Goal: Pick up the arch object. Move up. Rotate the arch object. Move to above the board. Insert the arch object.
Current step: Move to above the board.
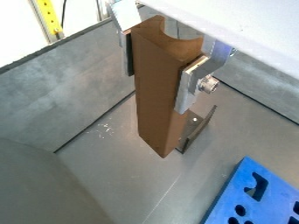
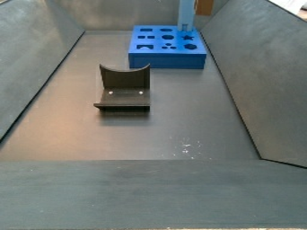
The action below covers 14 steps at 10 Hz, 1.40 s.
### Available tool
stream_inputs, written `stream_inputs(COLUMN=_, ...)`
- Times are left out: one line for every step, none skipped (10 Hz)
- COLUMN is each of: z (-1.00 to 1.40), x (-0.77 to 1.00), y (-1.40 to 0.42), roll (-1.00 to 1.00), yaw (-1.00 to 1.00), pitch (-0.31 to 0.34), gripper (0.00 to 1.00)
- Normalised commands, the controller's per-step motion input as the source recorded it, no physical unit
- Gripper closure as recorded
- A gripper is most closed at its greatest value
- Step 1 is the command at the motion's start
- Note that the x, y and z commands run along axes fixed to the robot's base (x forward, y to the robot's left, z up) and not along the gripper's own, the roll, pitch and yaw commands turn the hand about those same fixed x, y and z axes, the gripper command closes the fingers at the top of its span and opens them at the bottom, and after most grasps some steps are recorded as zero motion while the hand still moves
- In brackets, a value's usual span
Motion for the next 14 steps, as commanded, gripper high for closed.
stream_inputs(z=0.04, x=0.33, y=-1.00, roll=0.02, yaw=1.00, pitch=0.059, gripper=1.00)
stream_inputs(z=0.04, x=0.33, y=-1.00, roll=0.03, yaw=1.00, pitch=0.058, gripper=1.00)
stream_inputs(z=0.03, x=0.35, y=-1.00, roll=0.04, yaw=1.00, pitch=0.067, gripper=1.00)
stream_inputs(z=0.03, x=0.37, y=-1.00, roll=0.04, yaw=1.00, pitch=0.070, gripper=1.00)
stream_inputs(z=0.04, x=0.38, y=-1.00, roll=0.04, yaw=1.00, pitch=0.074, gripper=1.00)
stream_inputs(z=0.04, x=0.38, y=-1.00, roll=0.04, yaw=1.00, pitch=0.077, gripper=1.00)
stream_inputs(z=0.04, x=0.40, y=-1.00, roll=0.04, yaw=1.00, pitch=0.084, gripper=1.00)
stream_inputs(z=0.03, x=0.44, y=-1.00, roll=0.04, yaw=1.00, pitch=0.093, gripper=1.00)
stream_inputs(z=0.03, x=0.46, y=-1.00, roll=0.04, yaw=1.00, pitch=0.097, gripper=1.00)
stream_inputs(z=0.03, x=0.42, y=-0.82, roll=0.05, yaw=1.00, pitch=0.105, gripper=1.00)
stream_inputs(z=0.02, x=0.28, y=-0.45, roll=0.05, yaw=1.00, pitch=0.117, gripper=1.00)
stream_inputs(z=0.03, x=0.18, y=-0.27, roll=0.05, yaw=1.00, pitch=0.125, gripper=1.00)
stream_inputs(z=0.03, x=0.11, y=-0.15, roll=0.06, yaw=1.00, pitch=0.135, gripper=1.00)
stream_inputs(z=0.02, x=0.10, y=-0.12, roll=0.06, yaw=1.00, pitch=0.140, gripper=1.00)
